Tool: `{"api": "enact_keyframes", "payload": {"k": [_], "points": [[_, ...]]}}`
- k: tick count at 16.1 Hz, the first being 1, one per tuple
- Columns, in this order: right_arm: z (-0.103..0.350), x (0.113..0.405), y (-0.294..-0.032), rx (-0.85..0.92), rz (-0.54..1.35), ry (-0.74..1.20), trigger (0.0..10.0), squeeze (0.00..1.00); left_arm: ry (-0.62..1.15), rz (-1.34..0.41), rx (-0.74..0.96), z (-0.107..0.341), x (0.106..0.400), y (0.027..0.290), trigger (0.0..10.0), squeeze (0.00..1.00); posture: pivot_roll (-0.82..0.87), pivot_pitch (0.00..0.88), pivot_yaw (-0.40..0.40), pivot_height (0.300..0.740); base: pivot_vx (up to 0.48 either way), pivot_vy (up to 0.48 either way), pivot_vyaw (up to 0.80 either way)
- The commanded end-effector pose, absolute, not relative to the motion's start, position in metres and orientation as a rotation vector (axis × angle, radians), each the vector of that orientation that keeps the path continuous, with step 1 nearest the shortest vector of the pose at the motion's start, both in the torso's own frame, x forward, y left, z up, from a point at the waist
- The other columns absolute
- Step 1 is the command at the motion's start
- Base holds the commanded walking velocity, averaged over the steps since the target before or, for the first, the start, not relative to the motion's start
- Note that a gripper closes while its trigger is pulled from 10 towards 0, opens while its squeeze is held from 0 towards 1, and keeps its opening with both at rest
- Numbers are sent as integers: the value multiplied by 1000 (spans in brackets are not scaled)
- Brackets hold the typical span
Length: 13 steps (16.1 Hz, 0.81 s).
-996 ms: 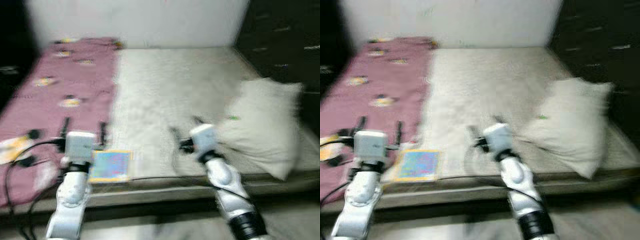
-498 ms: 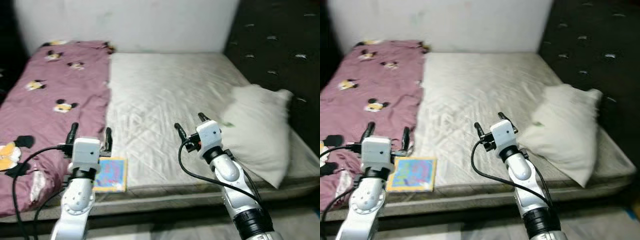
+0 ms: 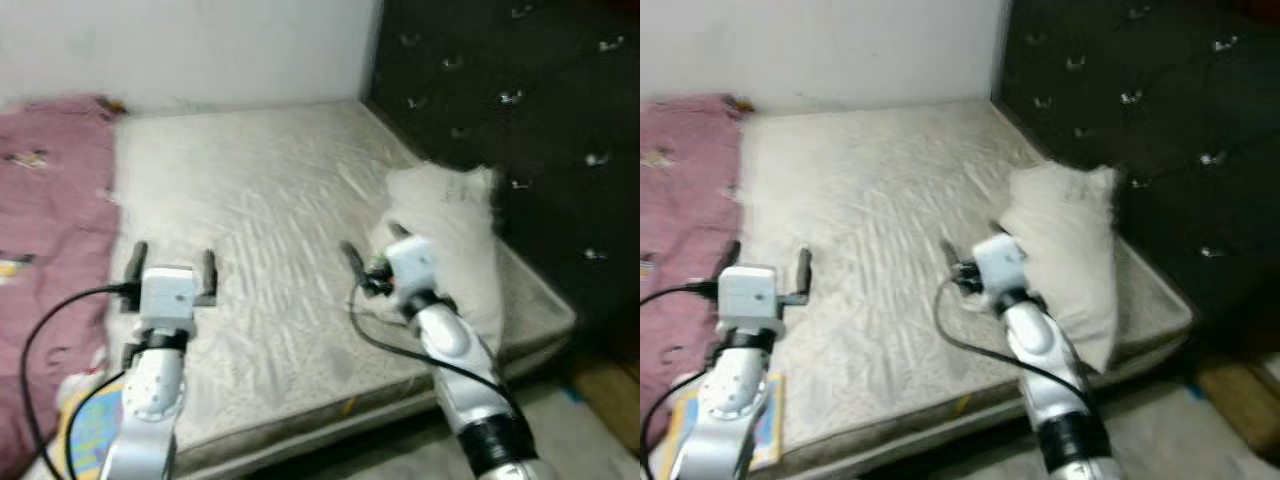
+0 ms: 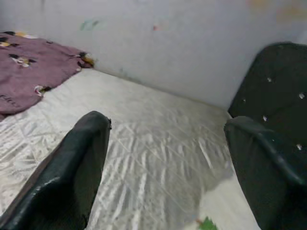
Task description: Clean up the room
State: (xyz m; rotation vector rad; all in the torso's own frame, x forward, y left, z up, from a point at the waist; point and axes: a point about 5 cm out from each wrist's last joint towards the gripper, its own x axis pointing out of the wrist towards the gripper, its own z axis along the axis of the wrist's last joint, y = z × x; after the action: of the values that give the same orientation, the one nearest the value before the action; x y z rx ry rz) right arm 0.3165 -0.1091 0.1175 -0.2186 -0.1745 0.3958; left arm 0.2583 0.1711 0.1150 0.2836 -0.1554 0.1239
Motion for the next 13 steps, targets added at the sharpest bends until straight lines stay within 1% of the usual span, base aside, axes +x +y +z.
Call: {"api": "enact_keyframes", "payload": {"k": [1, 2, 9, 11, 13], "points": [[113, 316, -120, -224, 368, -148, 10000, 0, -168, 115, 290, 118, 258, 166, 10000, 0, -16, 56, -68, 740, 0, 0, 0], [113, 316, -122, -254, 368, -151, 10000, 0, -166, 114, 290, 117, 258, 165, 10000, 0, -18, 56, -67, 740, 0, 0, 800], [114, 314, -117, -248, 390, -161, 10000, 0, -180, 102, 297, 120, 262, 160, 10000, 0, -27, 58, -68, 740, 0, 0, 795], [114, 314, -116, -245, 399, -160, 10000, 0, -183, 102, 298, 120, 263, 160, 10000, 0, -28, 59, -72, 740, 0, -381, 466], [114, 315, -116, -241, 398, -158, 10000, 0, -181, 103, 294, 119, 263, 160, 10000, 0, -30, 59, -74, 740, 0, -411, 0]]}}
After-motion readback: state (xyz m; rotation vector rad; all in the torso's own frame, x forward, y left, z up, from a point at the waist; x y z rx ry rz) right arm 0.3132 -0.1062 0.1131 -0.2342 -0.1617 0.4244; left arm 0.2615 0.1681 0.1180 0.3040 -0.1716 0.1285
